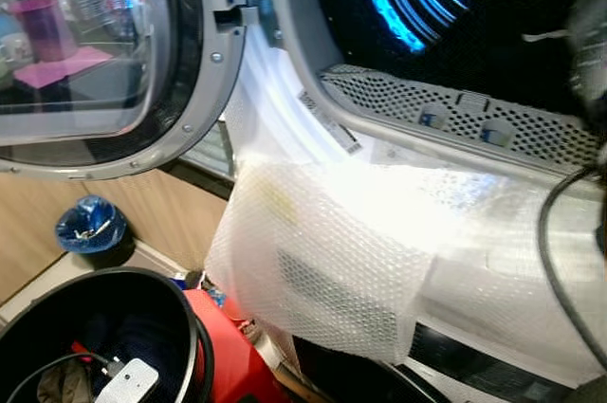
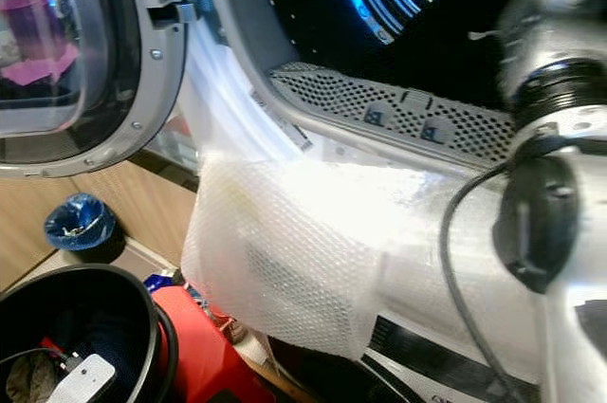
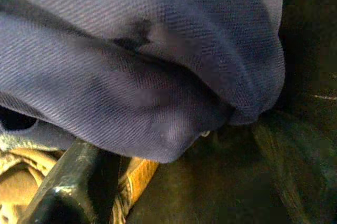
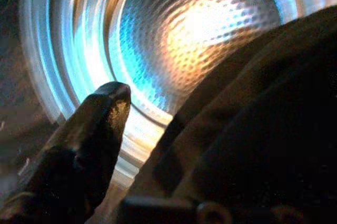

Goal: Clothes washing

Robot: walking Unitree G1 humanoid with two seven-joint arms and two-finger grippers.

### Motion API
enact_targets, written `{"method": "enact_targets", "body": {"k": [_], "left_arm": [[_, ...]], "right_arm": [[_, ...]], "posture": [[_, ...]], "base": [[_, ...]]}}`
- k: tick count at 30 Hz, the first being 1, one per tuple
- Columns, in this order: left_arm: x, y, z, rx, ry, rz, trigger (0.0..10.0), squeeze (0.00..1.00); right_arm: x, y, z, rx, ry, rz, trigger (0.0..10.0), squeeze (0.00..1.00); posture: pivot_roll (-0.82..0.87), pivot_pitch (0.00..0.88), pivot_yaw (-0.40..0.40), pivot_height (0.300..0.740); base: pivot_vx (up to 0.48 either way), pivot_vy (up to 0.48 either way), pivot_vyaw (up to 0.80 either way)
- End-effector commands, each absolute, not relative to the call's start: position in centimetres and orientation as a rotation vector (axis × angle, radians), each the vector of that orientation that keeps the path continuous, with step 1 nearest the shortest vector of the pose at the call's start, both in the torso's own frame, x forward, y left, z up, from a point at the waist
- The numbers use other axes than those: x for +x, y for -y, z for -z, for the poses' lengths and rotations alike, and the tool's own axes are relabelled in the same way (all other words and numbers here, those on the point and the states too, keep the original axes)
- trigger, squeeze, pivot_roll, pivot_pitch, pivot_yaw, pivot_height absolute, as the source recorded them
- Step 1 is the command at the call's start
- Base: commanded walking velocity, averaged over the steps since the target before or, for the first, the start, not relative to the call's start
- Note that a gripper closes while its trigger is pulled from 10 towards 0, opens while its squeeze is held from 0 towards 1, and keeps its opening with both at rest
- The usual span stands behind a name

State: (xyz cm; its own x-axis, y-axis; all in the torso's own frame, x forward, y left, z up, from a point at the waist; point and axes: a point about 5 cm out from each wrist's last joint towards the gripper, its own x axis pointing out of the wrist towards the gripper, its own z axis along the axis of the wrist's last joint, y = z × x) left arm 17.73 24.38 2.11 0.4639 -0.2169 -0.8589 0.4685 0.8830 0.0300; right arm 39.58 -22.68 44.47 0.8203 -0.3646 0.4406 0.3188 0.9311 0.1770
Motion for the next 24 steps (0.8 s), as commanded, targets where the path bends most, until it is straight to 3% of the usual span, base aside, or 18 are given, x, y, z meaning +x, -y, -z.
{"method": "enact_targets", "body": {"k": [1,3,6,8,13,17,18,19,22,24], "left_arm": [[17.3,-24.3,-1.9,0.282,-1.023,0.430,10.0,0.00],[17.3,-24.3,-1.9,0.282,-1.023,0.430,10.0,0.00],[17.6,-24.5,-2.1,0.283,-1.002,0.407,10.0,0.00],[17.6,-24.5,-2.1,0.283,-1.000,0.406,10.0,0.00],[17.6,-24.1,-1.9,0.278,-1.005,0.424,10.0,0.00],[17.6,-23.8,-1.8,0.274,-1.009,0.435,10.0,0.00],[17.6,-23.8,-1.8,0.273,-1.009,0.436,10.0,0.00],[17.6,-23.7,-1.7,0.273,-1.008,0.436,10.0,0.00],[17.6,-23.7,-1.7,0.274,-1.006,0.433,10.0,0.00],[17.7,-23.7,-1.7,0.272,-1.005,0.432,10.0,0.00]], "right_arm": [[37.4,24.2,-47.9,0.119,0.665,0.481,10.0,1.00],[37.4,24.2,-47.9,0.119,0.665,0.481,10.0,1.00],[34.7,25.2,-51.1,0.090,0.885,0.626,10.0,1.00],[34.4,25.2,-51.4,0.084,0.907,0.626,10.0,1.00],[38.9,22.3,-46.5,-0.031,0.538,0.346,10.0,1.00],[40.3,20.7,-44.1,0.141,0.407,0.201,10.0,1.00],[40.3,20.0,-44.4,0.152,0.414,0.148,10.0,0.25],[40.2,19.4,-45.0,0.166,0.437,0.105,10.0,0.00],[39.6,18.8,-46.5,0.149,0.484,0.060,10.0,0.00],[38.6,20.0,-48.5,-0.037,0.539,0.162,10.0,0.00]], "posture": [[0.10,0.079,0.040,0.740],[0.10,0.079,0.040,0.740],[0.10,0.081,0.040,0.740],[0.10,0.081,0.040,0.740],[0.08,0.082,0.041,0.740],[0.09,0.082,0.042,0.740],[0.08,0.082,0.042,0.740],[0.08,0.083,0.042,0.740],[0.08,0.082,0.043,0.740],[0.08,0.080,0.040,0.740]], "base": [[0.000,0.000,0.00],[0.000,0.000,0.00],[0.000,0.000,0.00],[0.000,0.000,0.00],[0.000,0.000,0.00],[0.000,0.000,0.00],[0.000,0.000,0.00],[0.000,0.000,0.00],[0.000,0.000,0.00],[0.000,0.000,0.00]]}}
